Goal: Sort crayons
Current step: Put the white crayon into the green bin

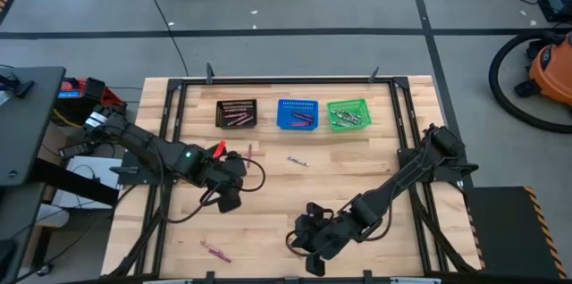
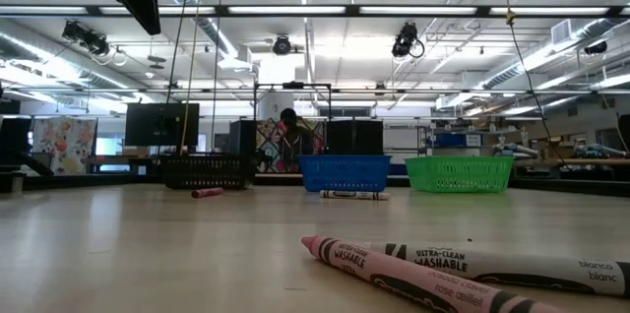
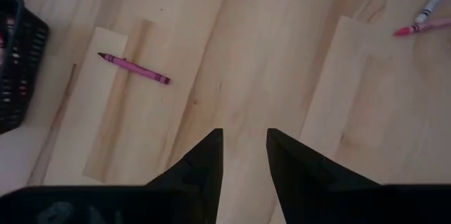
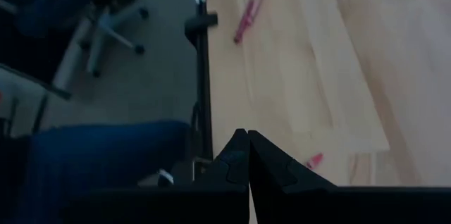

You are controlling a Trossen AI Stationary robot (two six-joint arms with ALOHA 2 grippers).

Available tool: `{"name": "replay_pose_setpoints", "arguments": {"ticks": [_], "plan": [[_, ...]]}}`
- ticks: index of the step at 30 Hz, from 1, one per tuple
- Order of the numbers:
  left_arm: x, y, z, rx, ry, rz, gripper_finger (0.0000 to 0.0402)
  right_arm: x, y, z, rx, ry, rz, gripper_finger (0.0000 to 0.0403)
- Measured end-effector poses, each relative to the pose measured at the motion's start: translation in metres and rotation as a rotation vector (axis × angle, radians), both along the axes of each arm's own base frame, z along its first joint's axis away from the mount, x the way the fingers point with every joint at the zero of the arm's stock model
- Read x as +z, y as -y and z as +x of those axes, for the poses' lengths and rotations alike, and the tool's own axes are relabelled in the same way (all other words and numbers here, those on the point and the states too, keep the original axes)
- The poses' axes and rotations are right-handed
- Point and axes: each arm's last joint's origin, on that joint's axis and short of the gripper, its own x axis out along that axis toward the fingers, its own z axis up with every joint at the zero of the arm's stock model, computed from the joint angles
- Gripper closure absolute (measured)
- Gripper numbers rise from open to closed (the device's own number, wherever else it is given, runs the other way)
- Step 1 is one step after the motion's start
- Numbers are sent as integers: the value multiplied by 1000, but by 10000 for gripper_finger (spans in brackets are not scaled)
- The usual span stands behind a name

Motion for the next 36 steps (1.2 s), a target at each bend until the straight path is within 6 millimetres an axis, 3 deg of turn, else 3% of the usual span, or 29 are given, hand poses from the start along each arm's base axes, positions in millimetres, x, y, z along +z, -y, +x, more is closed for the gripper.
{"name": "replay_pose_setpoints", "arguments": {"ticks": [12, 16, 29, 36], "plan": [[1, -3, 2, 32, 36, 51, 280, -32, 19, 2, -4, -314, -38, 395], [1, -5, 5, 44, 50, 49, 280, -38, 21, 4, 6, -345, -50, 395], [2, -15, 11, 90, 80, 39, 280, -75, 11, 6, 118, -454, -105, 380], [2, -21, 13, 99, 78, 47, 280, -82, 3, 4, 145, -466, -96, 349]]}}
